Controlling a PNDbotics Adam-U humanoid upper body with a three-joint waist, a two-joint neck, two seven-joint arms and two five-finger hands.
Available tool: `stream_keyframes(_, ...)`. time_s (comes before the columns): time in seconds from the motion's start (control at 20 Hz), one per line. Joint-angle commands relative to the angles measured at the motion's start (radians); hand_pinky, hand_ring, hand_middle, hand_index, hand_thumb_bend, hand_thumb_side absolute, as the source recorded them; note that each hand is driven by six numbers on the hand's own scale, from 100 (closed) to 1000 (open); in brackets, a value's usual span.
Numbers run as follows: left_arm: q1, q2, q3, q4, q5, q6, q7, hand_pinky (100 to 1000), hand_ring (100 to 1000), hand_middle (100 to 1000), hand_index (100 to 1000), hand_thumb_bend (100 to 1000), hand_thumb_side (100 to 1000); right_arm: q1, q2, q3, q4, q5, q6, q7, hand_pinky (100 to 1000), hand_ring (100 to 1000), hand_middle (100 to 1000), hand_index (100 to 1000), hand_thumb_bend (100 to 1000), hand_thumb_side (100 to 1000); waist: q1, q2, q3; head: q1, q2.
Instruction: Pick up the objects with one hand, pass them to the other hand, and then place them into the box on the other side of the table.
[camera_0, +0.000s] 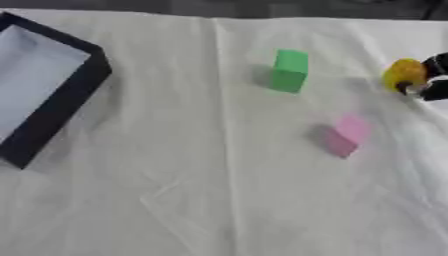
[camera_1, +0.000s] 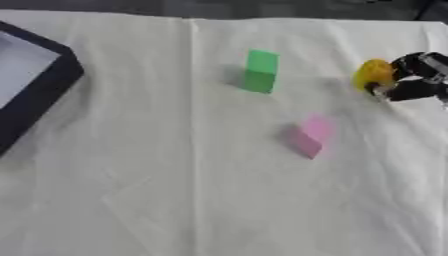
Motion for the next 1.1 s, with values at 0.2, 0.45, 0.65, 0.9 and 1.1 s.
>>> stream_keyframes(0.2, 0.001, 0.024, 0.006, -0.017, -0.001, -0.004, 0.0, 855, 622, 676, 802, 100, 799, 0.005, -0.044, -0.024, -0.134, -0.038, -0.005, -0.026, 465, 731, 364, 526, 389, 100, 0.0, -0.027, -0.004, 0.004, 0.0)
stream_keyframes(0.45, -0.003, 0.041, 0.0, -0.017, -0.002, -0.018, -0.009, 855, 623, 676, 801, 100, 785, 0.016, -0.004, -0.018, -0.29, -0.052, 0.015, -0.062, 421, 709, 334, 503, 379, 100, 0.001, -0.036, -0.008, 0.02, 0.01)
stream_keyframes(0.65, -0.021, 0.071, -0.019, -0.017, -0.006, -0.047, -0.033, 853, 622, 677, 800, 100, 761, 0.007, 0.035, 0.006, -0.387, -0.031, 0.04, -0.07, 409, 700, 327, 498, 374, 100, 0.004, -0.046, -0.012, 0.032, 0.021)
stream_keyframes(0.9, -0.068, 0.119, -0.065, -0.017, -0.01, -0.1, -0.09, 849, 619, 673, 791, 100, 731, -0.025, 0.119, 0.032, -0.443, -0.01, 0.061, -0.073, 389, 695, 316, 489, 362, 100, 0.008, -0.061, -0.016, 0.044, 0.034)
stream_keyframes(1.1, -0.107, 0.151, -0.099, -0.017, 0.003, -0.135, -0.132, 841, 611, 660, 781, 100, 709, -0.049, 0.203, 0.046, -0.455, 0.019, 0.061, -0.072, 380, 695, 312, 486, 351, 100, 0.011, -0.07, -0.02, 0.053, 0.043)
